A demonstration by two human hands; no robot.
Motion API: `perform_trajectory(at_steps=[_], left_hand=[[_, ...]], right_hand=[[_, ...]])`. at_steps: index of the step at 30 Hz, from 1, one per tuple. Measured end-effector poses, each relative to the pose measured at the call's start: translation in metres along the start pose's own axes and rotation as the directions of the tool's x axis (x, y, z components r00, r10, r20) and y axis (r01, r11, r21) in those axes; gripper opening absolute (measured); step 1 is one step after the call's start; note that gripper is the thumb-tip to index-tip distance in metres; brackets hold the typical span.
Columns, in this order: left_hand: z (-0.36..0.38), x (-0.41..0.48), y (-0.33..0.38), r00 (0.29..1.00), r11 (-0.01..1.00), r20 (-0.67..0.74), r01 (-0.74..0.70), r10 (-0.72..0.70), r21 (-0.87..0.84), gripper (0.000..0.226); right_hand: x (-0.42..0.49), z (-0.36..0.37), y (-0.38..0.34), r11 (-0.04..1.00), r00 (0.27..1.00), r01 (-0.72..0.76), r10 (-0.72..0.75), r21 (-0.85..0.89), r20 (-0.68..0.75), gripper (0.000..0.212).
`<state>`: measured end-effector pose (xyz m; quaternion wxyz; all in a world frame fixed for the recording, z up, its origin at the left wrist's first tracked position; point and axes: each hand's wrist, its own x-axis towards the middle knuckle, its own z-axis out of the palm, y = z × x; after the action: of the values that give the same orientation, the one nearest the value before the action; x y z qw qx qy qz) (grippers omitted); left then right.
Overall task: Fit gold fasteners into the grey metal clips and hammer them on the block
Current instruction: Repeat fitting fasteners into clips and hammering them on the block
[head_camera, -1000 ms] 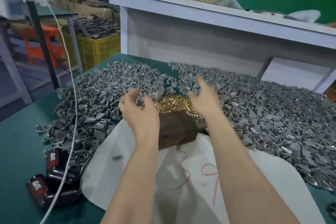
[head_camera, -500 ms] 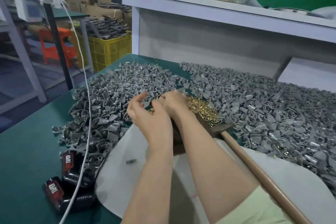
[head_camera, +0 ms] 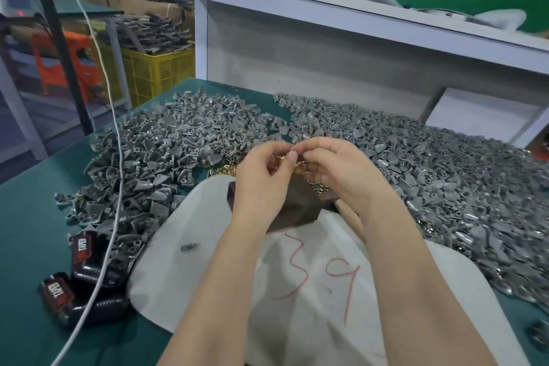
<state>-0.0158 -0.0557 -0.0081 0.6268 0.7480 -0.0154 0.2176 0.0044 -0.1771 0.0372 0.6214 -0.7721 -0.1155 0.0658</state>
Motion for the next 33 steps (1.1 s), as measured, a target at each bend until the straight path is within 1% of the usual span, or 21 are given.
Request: perform_trajectory(at_steps=[2,4,5,6,7,8,9,10,11,12,14,15,17,19,21,25,28,33], left_hand=[[0.002,-0.001,-0.001,1.0,1.0,0.02,-0.014,0.014,0.001,0.008],[0.003,-0.001,-0.002,1.0,1.0,-0.004,-0.013,0.013,0.026,0.007],[0.003,-0.001,-0.003,0.999,1.0,-0.034,0.0,0.001,0.022,0.006],[0.002,-0.001,-0.003,0.997,1.0,-0.073,0.014,-0.014,0.001,0.005],[0.0,0.0,-0.003,0.993,0.999,-0.118,0.028,-0.031,-0.024,0.005],[-0.002,0.0,-0.003,0.986,0.998,-0.16,0.039,-0.045,-0.039,0.008],[-0.003,0.001,-0.003,0.98,0.998,-0.192,0.049,-0.055,-0.036,0.012],[-0.005,0.001,-0.003,0.976,0.998,-0.21,0.059,-0.062,-0.02,0.015],[-0.006,0.001,-0.003,0.975,0.998,-0.214,0.067,-0.066,-0.001,0.017],[-0.006,0.001,-0.003,0.976,0.997,-0.208,0.076,-0.07,0.018,0.016],[-0.005,0.0,-0.004,0.978,0.993,-0.19,0.098,-0.083,0.07,0.013],[-0.004,-0.001,-0.005,0.978,0.987,-0.184,0.115,-0.093,0.112,0.01],[-0.002,-0.002,-0.007,0.978,0.96,-0.176,0.148,-0.108,0.236,0.008],[-0.001,-0.003,-0.008,0.98,0.915,-0.161,0.17,-0.117,0.366,0.008],[0.0,-0.004,-0.01,0.983,0.878,-0.135,0.173,-0.125,0.446,0.008],[0.001,-0.005,-0.012,0.99,0.806,-0.094,0.143,-0.109,0.574,0.011],[0.001,-0.006,-0.012,0.991,0.766,-0.078,0.135,-0.11,0.629,0.011],[0.002,-0.007,-0.01,0.989,0.744,-0.068,0.142,-0.13,0.652,0.011]], right_hand=[[-0.004,-0.004,-0.003,0.997,0.999,-0.039,0.039,0.066,0.007,0.029],[-0.004,-0.007,-0.005,0.996,0.998,-0.064,0.065,0.059,-0.001,0.022],[-0.002,-0.009,-0.005,0.997,0.997,-0.073,0.074,0.031,-0.028,0.019],[0.002,-0.01,-0.003,0.996,0.995,-0.072,0.067,-0.053,-0.08,0.017],[0.008,-0.012,0.001,0.975,0.987,-0.07,0.037,-0.213,-0.154,0.017],[0.017,-0.015,0.006,0.903,0.974,-0.082,-0.018,-0.423,-0.227,0.021],[0.026,-0.017,0.013,0.784,0.963,-0.117,-0.061,-0.609,-0.264,0.023],[0.034,-0.017,0.02,0.662,0.961,-0.165,-0.057,-0.731,-0.269,0.023],[0.042,-0.017,0.028,0.564,0.965,-0.212,-0.009,-0.798,-0.263,0.023],[0.049,-0.015,0.036,0.49,0.964,-0.252,0.056,-0.835,-0.258,0.022],[0.059,-0.011,0.048,0.383,0.952,-0.304,0.15,-0.872,-0.266,0.024],[0.063,-0.01,0.053,0.351,0.947,-0.316,0.174,-0.881,-0.27,0.027],[0.069,-0.009,0.059,0.341,0.944,-0.321,0.188,-0.884,-0.271,0.029],[0.074,-0.01,0.064,0.373,0.943,-0.326,0.194,-0.869,-0.271,0.028],[0.077,-0.01,0.067,0.392,0.941,-0.332,0.199,-0.858,-0.273,0.027],[0.078,-0.011,0.069,0.389,0.943,-0.329,0.182,-0.86,-0.278,0.026],[0.077,-0.013,0.07,0.372,0.94,-0.336,0.182,-0.865,-0.287,0.026],[0.077,-0.014,0.069,0.363,0.94,-0.333,0.203,-0.87,-0.274,0.027]])
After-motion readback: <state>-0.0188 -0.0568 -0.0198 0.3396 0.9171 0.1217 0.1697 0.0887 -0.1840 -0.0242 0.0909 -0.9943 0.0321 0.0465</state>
